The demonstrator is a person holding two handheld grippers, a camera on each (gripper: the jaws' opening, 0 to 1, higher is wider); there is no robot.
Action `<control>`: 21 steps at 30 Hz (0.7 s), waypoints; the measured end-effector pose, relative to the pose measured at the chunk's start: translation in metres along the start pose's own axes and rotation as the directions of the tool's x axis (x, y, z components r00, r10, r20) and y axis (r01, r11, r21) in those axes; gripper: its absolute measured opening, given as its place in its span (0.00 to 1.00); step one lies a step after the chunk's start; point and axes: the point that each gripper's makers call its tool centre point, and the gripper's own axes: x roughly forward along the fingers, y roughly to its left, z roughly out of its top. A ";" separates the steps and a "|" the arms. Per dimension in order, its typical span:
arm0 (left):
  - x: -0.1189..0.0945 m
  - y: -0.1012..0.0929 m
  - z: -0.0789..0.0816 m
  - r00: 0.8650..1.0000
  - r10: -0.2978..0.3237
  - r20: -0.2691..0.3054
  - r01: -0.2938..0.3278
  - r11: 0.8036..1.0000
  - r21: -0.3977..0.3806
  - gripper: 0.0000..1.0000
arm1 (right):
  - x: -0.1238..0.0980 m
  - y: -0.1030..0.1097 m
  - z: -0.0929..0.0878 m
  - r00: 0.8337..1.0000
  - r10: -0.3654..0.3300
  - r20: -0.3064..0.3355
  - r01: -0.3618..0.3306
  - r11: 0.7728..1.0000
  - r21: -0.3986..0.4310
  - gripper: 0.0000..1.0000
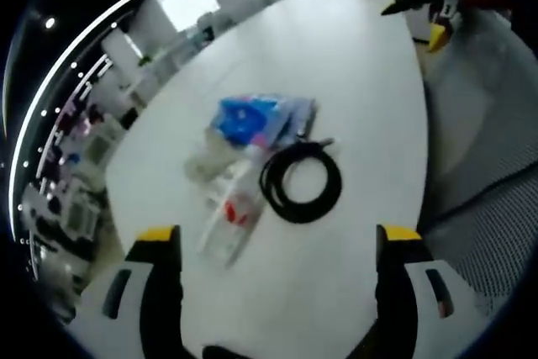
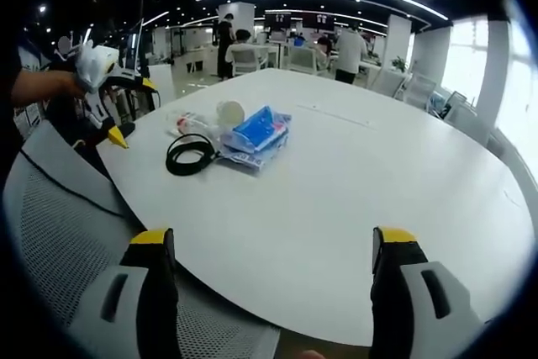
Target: Arrange the tabletop items into an orderly group along one side of the table until the central work area is clear of visible clutter.
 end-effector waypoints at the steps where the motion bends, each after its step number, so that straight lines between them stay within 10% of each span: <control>1: 0.001 0.002 0.000 1.000 -0.002 -0.003 0.002 1.000 0.007 0.93 | 0.000 0.000 0.000 1.000 0.000 -0.001 0.000 1.000 0.001 0.98; 21: 0.022 0.026 -0.012 0.994 -0.023 -0.105 0.036 0.991 0.130 0.90 | -0.001 0.001 0.000 1.000 0.002 -0.004 -0.002 1.000 -0.002 0.97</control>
